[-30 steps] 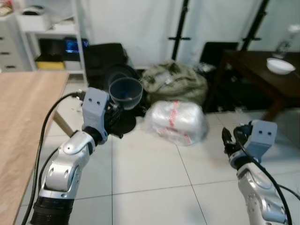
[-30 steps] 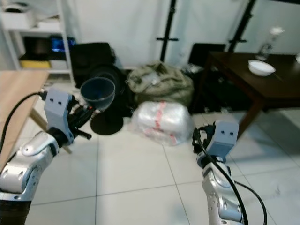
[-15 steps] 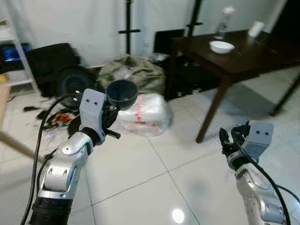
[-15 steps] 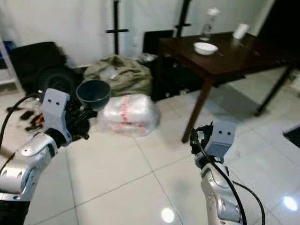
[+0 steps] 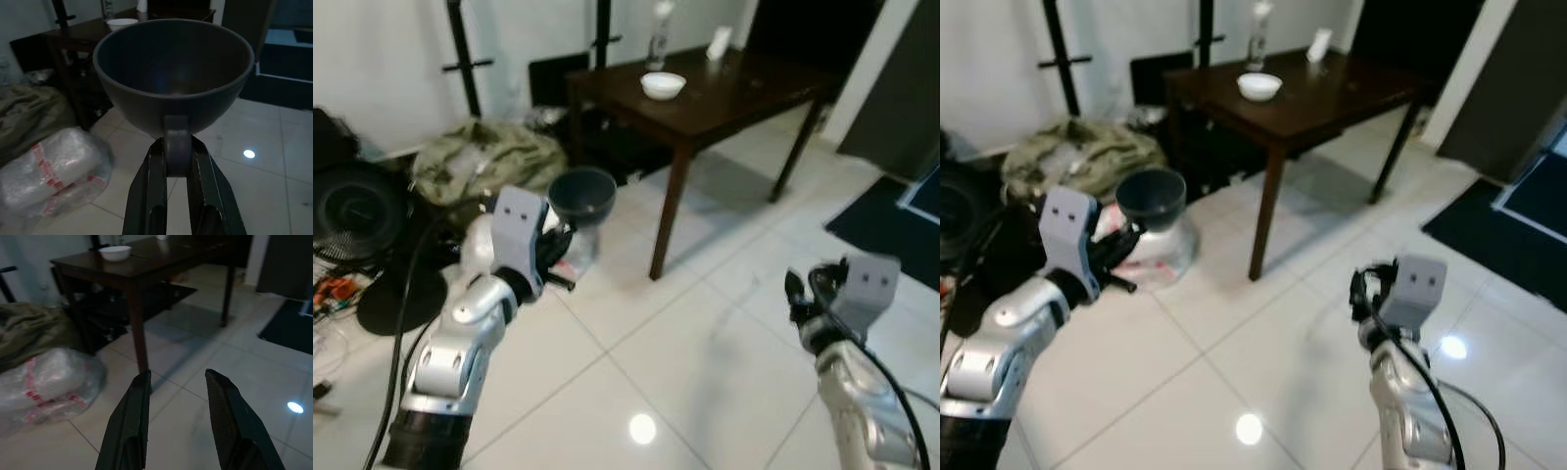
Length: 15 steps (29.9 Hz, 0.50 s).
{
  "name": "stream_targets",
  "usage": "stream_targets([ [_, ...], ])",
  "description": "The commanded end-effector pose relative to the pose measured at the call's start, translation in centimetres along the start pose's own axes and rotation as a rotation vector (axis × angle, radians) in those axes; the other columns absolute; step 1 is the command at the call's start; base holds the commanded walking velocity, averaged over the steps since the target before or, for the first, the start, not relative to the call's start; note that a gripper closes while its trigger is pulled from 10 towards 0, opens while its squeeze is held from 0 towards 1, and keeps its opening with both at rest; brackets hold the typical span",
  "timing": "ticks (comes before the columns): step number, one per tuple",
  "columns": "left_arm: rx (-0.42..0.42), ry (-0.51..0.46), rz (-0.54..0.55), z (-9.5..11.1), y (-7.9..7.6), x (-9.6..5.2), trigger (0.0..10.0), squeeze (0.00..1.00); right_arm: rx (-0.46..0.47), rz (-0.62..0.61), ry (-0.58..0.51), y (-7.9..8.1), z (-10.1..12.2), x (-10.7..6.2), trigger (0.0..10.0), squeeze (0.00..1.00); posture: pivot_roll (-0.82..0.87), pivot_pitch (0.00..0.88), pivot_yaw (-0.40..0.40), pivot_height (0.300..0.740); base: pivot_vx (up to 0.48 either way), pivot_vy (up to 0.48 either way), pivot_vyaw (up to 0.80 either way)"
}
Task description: Setting the table
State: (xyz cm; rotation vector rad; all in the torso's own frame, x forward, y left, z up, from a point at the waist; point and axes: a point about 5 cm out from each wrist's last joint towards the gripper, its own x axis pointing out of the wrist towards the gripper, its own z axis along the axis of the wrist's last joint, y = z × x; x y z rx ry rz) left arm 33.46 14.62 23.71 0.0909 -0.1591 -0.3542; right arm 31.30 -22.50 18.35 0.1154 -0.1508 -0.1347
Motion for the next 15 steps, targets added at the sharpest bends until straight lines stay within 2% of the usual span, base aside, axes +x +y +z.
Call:
stream_targets([
  [1,0.001,0.002,-0.001,-0.16,0.02,-0.12,10.0,0.00,-0.004,-0.013,0.029,-0.30,-0.73,-0.32,10.0,0.00,0.03,0.086,0.034,0.740,0.000,0.000,-0.80],
  [15,0.005,-0.005,-0.001,-0.06,0.01,-0.11,10.0,0.00,-0.004,-0.017,0.030,-0.33,-0.74,-0.38,10.0,0.00,0.03,0.089,0.034,0.740,0.000,0.000,-0.80],
])
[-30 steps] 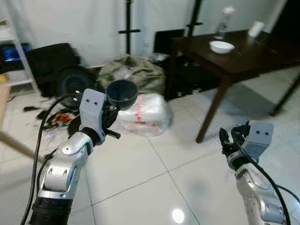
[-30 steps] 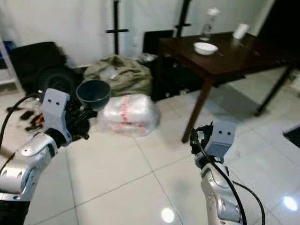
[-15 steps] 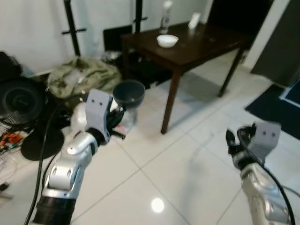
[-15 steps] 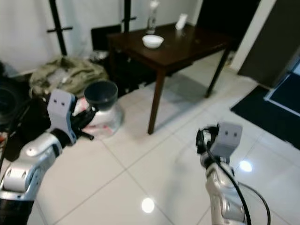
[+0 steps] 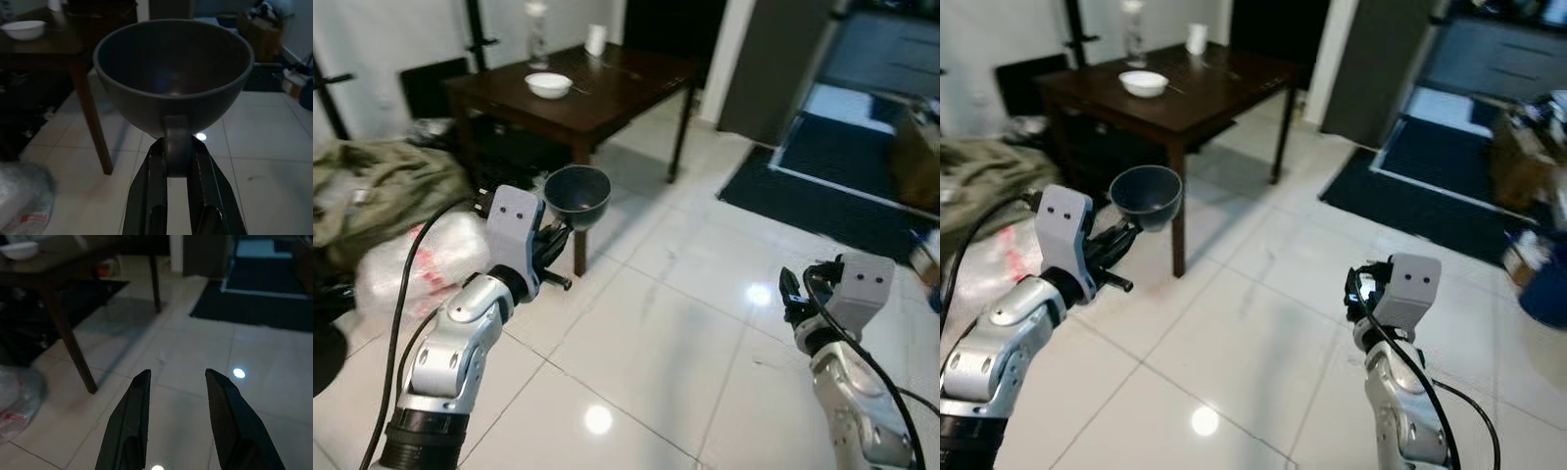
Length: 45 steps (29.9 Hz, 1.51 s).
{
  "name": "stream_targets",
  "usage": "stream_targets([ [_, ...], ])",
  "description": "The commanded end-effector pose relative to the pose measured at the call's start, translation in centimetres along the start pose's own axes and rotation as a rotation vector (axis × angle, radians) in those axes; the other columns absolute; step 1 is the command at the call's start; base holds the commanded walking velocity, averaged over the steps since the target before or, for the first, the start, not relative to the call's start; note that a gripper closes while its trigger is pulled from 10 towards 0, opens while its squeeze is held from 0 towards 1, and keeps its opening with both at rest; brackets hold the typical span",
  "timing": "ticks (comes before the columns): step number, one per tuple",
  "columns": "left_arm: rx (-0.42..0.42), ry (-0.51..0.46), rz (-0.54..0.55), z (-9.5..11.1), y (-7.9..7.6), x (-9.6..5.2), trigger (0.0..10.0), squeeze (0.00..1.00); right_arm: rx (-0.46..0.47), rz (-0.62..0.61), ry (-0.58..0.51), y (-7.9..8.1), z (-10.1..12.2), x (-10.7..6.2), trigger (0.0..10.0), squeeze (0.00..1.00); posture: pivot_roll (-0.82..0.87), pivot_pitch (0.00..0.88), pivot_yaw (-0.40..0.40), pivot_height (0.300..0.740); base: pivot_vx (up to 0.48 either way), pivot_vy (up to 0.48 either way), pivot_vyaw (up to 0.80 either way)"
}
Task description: Setting the table
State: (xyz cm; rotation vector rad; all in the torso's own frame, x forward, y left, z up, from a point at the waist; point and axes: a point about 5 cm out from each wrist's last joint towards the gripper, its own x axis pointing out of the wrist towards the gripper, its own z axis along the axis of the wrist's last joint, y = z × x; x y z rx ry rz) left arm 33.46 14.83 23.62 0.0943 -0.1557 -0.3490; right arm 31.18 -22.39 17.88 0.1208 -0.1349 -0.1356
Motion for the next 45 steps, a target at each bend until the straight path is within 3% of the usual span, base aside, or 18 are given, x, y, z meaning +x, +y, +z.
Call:
stream_targets([
  [1,0.001,-0.011,-0.006,0.1,-0.2,0.0,10.0,0.00,-0.008,-0.015,0.014,-0.4,-0.3,-0.2,10.0,0.00,0.03,0.089,0.034,0.740,0.000,0.000,-0.80],
  [20,0.022,-0.051,0.026,0.4,0.0,0.0,10.0,0.00,0.003,-0.004,0.024,-0.1,-0.6,-0.2,10.0,0.00,0.03,0.087,0.039,0.740,0.058,0.000,-0.79],
  [22,0.072,-0.003,0.124,-1.5,0.9,-0.7,10.0,0.00,-0.011,0.103,0.056,2.1,-1.9,-0.4,10.0,0.00,0.04,0.087,0.036,0.740,0.480,0.000,0.00],
  [24,0.072,-0.003,0.124,-1.5,0.9,-0.7,10.0,0.00,-0.011,0.103,0.056,2.1,-1.9,-0.4,10.0,0.00,0.04,0.087,0.036,0.740,0.480,0.000,0.00],
  [26,0.125,0.082,0.243,-4.3,2.1,-2.6,10.0,0.00,-0.038,0.231,0.069,4.8,-2.8,-0.8,10.0,0.00,0.06,0.085,0.014,0.740,0.480,0.000,0.00],
  [29,0.146,0.119,0.295,-5.6,2.6,-3.6,10.0,0.00,-0.044,0.286,0.071,5.9,-3.1,-1.0,10.0,0.00,0.08,0.084,0.002,0.740,0.480,0.000,0.00],
  [31,0.178,0.165,0.362,-7.4,3.1,-5.5,10.0,0.00,-0.048,0.363,0.079,7.4,-3.6,-1.2,10.0,0.00,0.09,0.081,-0.021,0.740,0.480,0.000,0.00],
  [32,0.178,0.165,0.362,-7.4,3.1,-5.5,10.0,0.00,-0.048,0.363,0.079,7.4,-3.6,-1.2,10.0,0.00,0.09,0.081,-0.021,0.740,0.480,0.000,0.00],
  [34,0.183,0.184,0.407,-8.6,3.2,-7.3,10.0,0.00,-0.048,0.427,0.093,8.4,-4.2,-1.5,10.0,0.00,0.11,0.081,-0.049,0.740,0.480,0.000,0.00],
  [37,0.192,0.166,0.412,-9.0,2.1,-8.6,10.0,0.00,-0.053,0.503,0.126,9.4,-5.0,-1.9,10.0,0.00,0.13,0.085,-0.074,0.740,0.480,0.000,0.00],
  [45,0.196,0.097,0.315,-8.3,-1.0,-7.7,10.0,0.00,-0.016,0.497,0.146,9.5,-5.7,-2.4,10.0,0.00,0.14,0.097,-0.063,0.740,0.480,0.000,0.00],
])
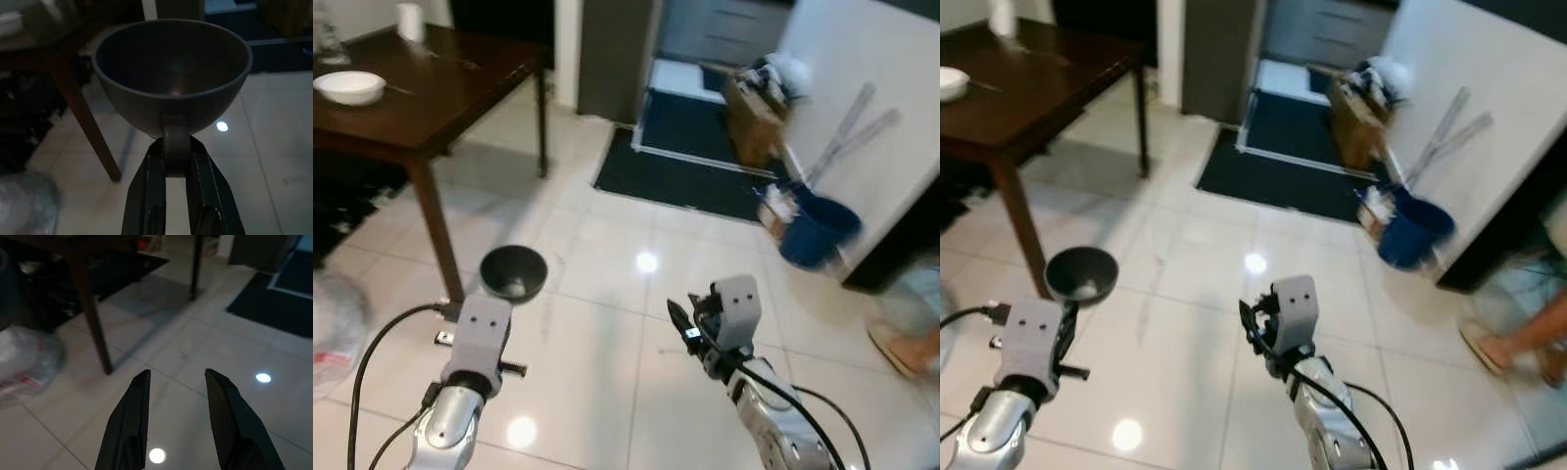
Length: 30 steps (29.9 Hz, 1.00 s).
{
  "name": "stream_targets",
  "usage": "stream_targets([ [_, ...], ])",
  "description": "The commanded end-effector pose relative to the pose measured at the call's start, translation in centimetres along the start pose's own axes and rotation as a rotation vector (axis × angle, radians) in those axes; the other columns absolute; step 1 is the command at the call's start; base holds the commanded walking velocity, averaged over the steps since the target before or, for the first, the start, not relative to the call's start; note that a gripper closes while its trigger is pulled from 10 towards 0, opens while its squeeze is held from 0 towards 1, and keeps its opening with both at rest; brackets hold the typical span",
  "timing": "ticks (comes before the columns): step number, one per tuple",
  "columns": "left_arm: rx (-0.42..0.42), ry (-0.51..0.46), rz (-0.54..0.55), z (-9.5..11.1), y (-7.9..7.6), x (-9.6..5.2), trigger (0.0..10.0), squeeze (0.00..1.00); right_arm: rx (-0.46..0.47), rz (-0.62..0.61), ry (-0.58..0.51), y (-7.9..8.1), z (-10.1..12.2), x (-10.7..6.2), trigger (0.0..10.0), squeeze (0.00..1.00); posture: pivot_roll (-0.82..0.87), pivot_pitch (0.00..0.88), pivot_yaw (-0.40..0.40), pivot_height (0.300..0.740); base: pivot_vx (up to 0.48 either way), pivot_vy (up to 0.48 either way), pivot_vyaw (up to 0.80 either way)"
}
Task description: Setting the table
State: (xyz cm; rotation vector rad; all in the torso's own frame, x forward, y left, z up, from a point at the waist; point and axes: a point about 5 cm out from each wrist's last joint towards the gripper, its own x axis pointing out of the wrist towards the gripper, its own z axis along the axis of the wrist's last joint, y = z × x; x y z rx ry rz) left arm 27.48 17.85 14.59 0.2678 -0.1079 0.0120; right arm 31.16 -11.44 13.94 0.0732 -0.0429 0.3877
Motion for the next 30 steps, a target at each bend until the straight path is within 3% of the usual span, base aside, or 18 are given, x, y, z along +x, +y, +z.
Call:
stream_targets([
  [1,0.004,-0.010,-0.037,0.1,-1.0,-0.1,10.0,0.00,0.024,-0.037,0.026,-0.6,-0.8,-0.6,10.0,0.00,0.14,0.097,-0.057,0.740,0.480,0.000,0.00],
  [8,-0.004,-0.039,-0.087,0.6,-1.9,0.5,10.0,0.00,0.053,-0.105,0.015,-1.4,-1.2,-0.7,10.0,0.00,0.14,0.081,-0.025,0.740,0.480,0.000,0.00],
  [16,0.010,-0.048,-0.099,0.7,-1.7,1.4,10.0,0.00,0.063,-0.147,-0.008,-1.8,-1.2,-0.4,10.0,0.00,0.13,0.047,0.023,0.740,0.480,0.000,0.00],
  [30,-0.008,-0.090,-0.132,1.9,-2.5,3.3,10.0,0.00,0.049,-0.210,-0.028,-2.8,-1.0,-1.1,10.0,0.00,0.10,0.060,0.038,0.740,0.480,0.000,0.00],
])
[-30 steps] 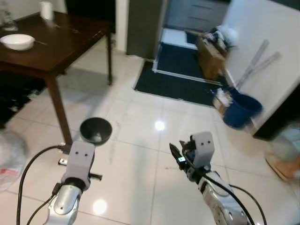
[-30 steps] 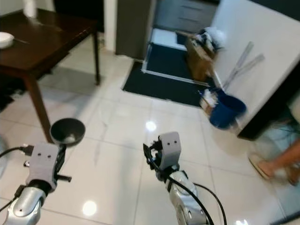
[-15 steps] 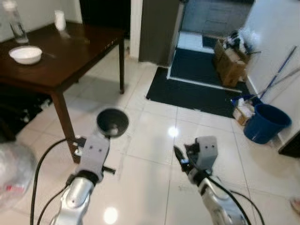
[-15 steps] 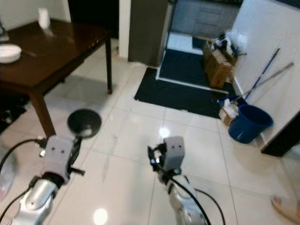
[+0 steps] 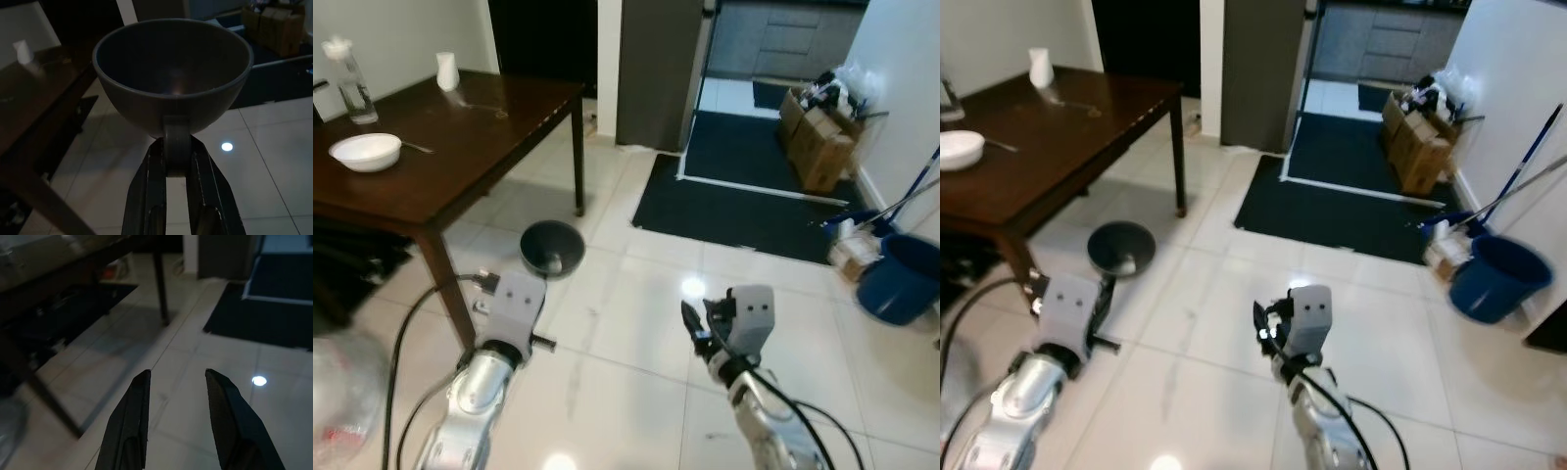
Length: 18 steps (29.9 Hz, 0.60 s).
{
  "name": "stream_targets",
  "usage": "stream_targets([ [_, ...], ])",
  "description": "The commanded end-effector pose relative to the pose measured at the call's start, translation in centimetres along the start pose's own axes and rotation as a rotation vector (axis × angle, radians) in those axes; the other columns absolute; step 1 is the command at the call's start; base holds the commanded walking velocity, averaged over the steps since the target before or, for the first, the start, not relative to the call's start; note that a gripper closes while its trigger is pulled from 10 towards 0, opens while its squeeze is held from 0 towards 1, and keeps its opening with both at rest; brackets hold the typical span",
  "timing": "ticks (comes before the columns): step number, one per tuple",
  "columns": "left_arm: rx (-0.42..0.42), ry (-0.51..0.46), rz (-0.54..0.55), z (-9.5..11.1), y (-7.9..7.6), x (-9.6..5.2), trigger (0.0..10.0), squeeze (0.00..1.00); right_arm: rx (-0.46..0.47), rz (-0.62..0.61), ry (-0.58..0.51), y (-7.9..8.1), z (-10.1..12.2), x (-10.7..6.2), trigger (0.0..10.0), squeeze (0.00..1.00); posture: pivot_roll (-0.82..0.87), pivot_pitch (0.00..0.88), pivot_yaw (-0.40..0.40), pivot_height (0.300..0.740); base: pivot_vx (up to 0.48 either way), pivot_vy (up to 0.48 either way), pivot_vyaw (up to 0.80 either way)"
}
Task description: Setting the table
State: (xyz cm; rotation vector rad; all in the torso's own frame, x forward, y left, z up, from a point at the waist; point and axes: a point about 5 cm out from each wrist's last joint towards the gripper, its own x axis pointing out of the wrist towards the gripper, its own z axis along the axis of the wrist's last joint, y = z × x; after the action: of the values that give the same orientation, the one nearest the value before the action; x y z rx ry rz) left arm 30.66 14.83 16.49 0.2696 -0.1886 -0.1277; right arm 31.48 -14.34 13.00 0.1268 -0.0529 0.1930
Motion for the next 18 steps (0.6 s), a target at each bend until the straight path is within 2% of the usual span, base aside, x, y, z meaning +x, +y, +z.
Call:
stream_targets([
  [1,-0.004,0.009,-0.005,-0.4,0.0,-0.1,10.0,0.00,0.003,-0.015,-0.002,0.0,-0.3,-0.3,10.0,0.00,0.10,0.060,0.038,0.740,0.480,0.000,0.00],
  [3,-0.027,0.006,-0.019,-0.3,-0.4,0.1,10.0,0.00,-0.051,-0.088,-0.009,-1.4,0.0,-0.4,10.0,0.00,0.09,0.061,0.038,0.740,0.480,0.000,0.00],
  [4,-0.051,0.011,-0.022,-0.4,-0.7,0.2,10.0,0.00,-0.119,-0.135,-0.005,-2.3,0.2,-0.6,10.0,0.00,0.08,0.068,0.038,0.740,0.480,0.000,0.00],
  [5,-0.051,0.011,-0.022,-0.4,-0.7,0.2,10.0,0.00,-0.119,-0.135,-0.005,-2.3,0.2,-0.6,10.0,0.00,0.08,0.068,0.038,0.740,0.480,0.000,0.00],
  [7,-0.090,0.020,-0.035,-0.5,-1.2,0.2,10.0,0.00,-0.169,-0.204,-0.020,-4.3,1.1,-1.1,10.0,0.00,0.06,0.075,0.041,0.740,0.480,0.000,0.00],
  [9,-0.096,0.023,-0.044,-0.7,-1.5,0.1,10.0,0.00,-0.183,-0.228,-0.036,-5.3,1.8,-1.5,10.0,0.00,0.05,0.080,0.044,0.740,0.480,0.000,0.00],
  [13,-0.095,0.028,-0.050,-0.9,-1.6,0.1,10.0,0.00,-0.203,-0.234,-0.057,-6.4,2.6,-2.1,10.0,0.00,0.05,0.097,0.052,0.740,0.480,0.000,0.00],
  [18,-0.092,0.021,-0.073,-0.7,-1.8,0.2,10.0,0.00,-0.198,-0.239,-0.075,-6.2,3.0,-2.0,10.0,0.00,0.05,0.104,0.052,0.740,0.480,0.000,0.00],
])
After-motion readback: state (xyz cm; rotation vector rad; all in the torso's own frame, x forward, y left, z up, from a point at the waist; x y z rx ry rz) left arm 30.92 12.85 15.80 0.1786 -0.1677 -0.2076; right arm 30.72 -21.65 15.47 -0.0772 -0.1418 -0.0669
